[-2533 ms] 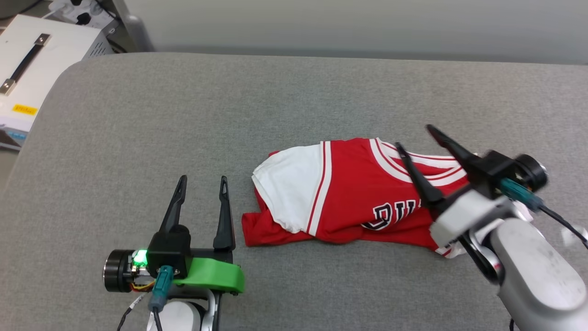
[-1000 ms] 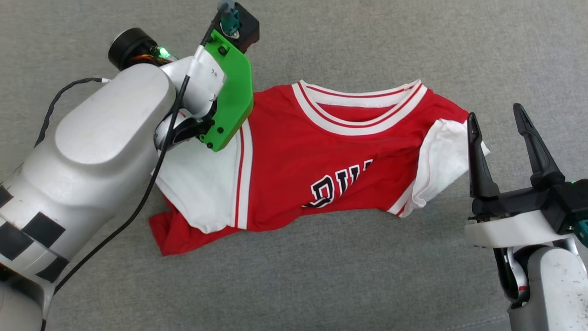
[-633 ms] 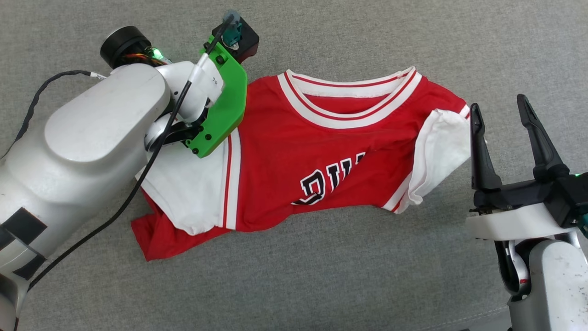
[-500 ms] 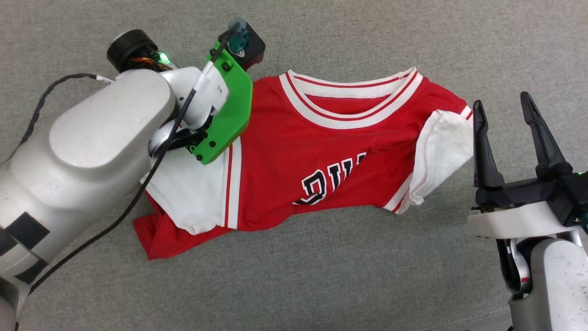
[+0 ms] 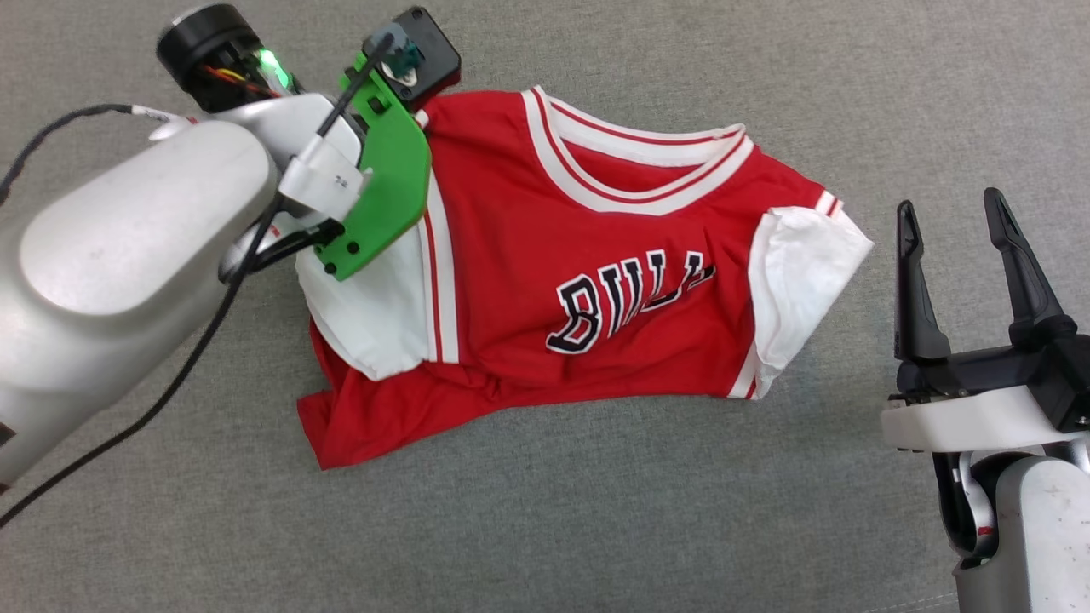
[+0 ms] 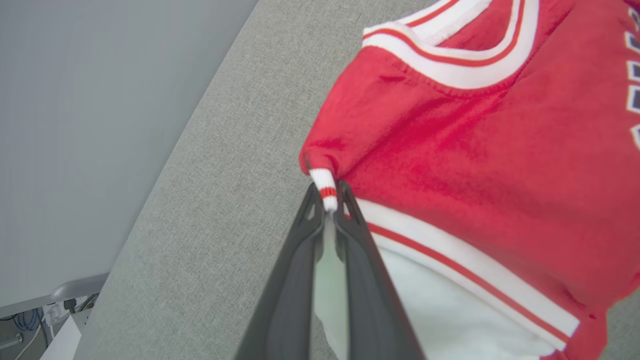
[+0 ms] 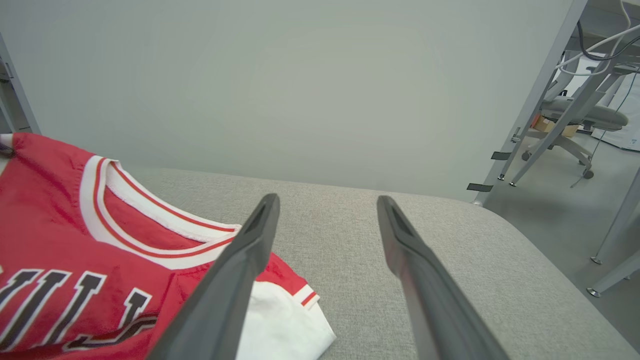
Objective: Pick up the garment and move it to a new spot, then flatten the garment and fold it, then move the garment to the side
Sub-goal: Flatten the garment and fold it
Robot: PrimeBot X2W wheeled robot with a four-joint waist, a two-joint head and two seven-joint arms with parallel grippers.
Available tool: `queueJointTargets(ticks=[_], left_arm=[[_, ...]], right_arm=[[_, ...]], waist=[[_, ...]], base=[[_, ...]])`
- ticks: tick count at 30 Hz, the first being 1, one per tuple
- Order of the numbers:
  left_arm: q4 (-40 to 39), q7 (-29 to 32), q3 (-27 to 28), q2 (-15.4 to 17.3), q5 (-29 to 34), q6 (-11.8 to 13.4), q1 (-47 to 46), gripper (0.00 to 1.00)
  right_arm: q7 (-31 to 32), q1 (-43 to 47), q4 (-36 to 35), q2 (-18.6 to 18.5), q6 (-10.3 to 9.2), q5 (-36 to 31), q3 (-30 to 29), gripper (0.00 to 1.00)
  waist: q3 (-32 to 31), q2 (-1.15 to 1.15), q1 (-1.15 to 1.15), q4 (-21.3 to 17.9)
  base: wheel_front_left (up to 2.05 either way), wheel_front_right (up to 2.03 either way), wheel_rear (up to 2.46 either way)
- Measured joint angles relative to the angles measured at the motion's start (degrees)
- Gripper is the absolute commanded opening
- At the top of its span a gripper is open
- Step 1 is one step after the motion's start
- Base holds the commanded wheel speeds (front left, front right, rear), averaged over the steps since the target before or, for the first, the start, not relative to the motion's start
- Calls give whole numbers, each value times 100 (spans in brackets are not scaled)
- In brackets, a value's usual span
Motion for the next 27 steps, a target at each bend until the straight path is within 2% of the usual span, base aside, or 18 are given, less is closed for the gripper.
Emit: queueJointTargets(ticks=[4, 10, 19, 23, 27], left_arm=[[80, -25, 15, 133, 20, 0, -271, 0], [660, -91, 41, 82, 307, 0, -701, 0], [1900, -666, 36, -368, 415, 1, -744, 0], [2276, -667, 27, -511, 397, 1, -382, 0], [2402, -619, 142, -509, 346, 34, -242, 0]], right_arm=[[0, -3, -25, 11, 0, 2, 43, 100], [0, -99, -56, 16, 0, 24, 140, 100], [0, -283, -60, 19, 0, 176, 200, 100], [0, -299, -60, 19, 0, 208, 201, 100], [0, -326, -59, 19, 0, 208, 202, 100]], waist=[[-51, 0, 0, -35], [111, 0, 0, -208], [571, 0, 0, -587], [726, 0, 0, -735], [812, 0, 0, -819]], base=[[0, 0, 0], [0, 0, 0], [0, 0, 0], [0, 0, 0], [0, 0, 0]])
